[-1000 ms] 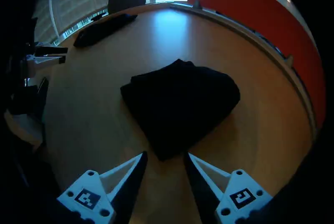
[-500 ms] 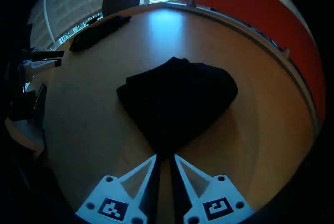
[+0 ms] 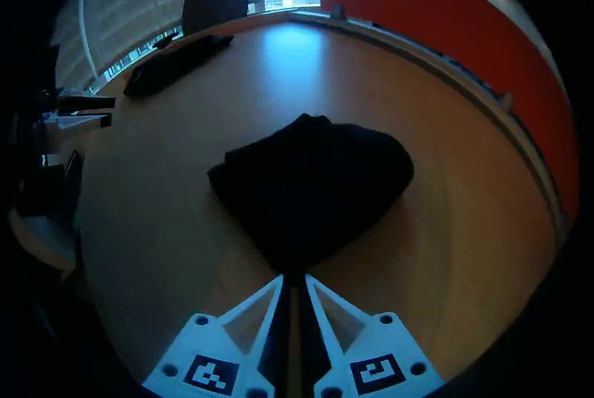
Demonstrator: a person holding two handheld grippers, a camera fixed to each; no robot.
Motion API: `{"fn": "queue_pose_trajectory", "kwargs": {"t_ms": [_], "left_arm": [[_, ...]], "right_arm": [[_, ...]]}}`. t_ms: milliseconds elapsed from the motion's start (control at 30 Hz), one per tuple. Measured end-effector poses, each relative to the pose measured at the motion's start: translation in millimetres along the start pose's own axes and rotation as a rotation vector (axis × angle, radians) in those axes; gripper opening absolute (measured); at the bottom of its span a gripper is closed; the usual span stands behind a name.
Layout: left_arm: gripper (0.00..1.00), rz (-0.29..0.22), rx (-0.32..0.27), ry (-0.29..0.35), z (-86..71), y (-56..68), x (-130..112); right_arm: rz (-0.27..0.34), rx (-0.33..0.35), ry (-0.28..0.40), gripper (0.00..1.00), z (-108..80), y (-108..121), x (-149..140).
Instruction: Fold towel
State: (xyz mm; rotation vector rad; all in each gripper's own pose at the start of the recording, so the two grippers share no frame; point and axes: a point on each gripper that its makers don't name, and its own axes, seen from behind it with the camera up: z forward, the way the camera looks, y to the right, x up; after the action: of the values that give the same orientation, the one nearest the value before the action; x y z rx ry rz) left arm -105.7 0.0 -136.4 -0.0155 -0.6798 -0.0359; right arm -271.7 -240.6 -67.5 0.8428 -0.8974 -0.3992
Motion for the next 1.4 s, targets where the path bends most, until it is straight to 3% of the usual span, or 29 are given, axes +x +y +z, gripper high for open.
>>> {"fn": "queue_pose_trajectory", "kwargs": {"t_ms": [400, 700, 900, 1100, 1400], "left_arm": [[0.87, 0.020, -0.017, 0.023, -0.8, 4.8, 16.4], [0.87, 0.029, -0.031, 0.047, -1.6, 6.9, 33.9], [0.87, 0.037, -0.041, 0.058, -1.8, 11.3, 41.1], [0.87, 0.047, -0.048, 0.062, -2.6, 16.7, 43.0], [0.87, 0.049, -0.050, 0.063, -4.6, 17.4, 43.3]], "right_arm": [[-0.047, -0.024, 0.101, 0.05, -38.9, 16.5, 67.7], [-0.141, -0.059, 0.146, 0.05, -79.4, 36.4, 118.3], [-0.172, -0.064, 0.171, 0.05, -105.4, 42.3, 144.5], [-0.187, -0.071, 0.171, 0.05, -115.9, 47.3, 148.6], [-0.162, -0.071, 0.176, 0.05, -125.1, 54.1, 141.3]]}}
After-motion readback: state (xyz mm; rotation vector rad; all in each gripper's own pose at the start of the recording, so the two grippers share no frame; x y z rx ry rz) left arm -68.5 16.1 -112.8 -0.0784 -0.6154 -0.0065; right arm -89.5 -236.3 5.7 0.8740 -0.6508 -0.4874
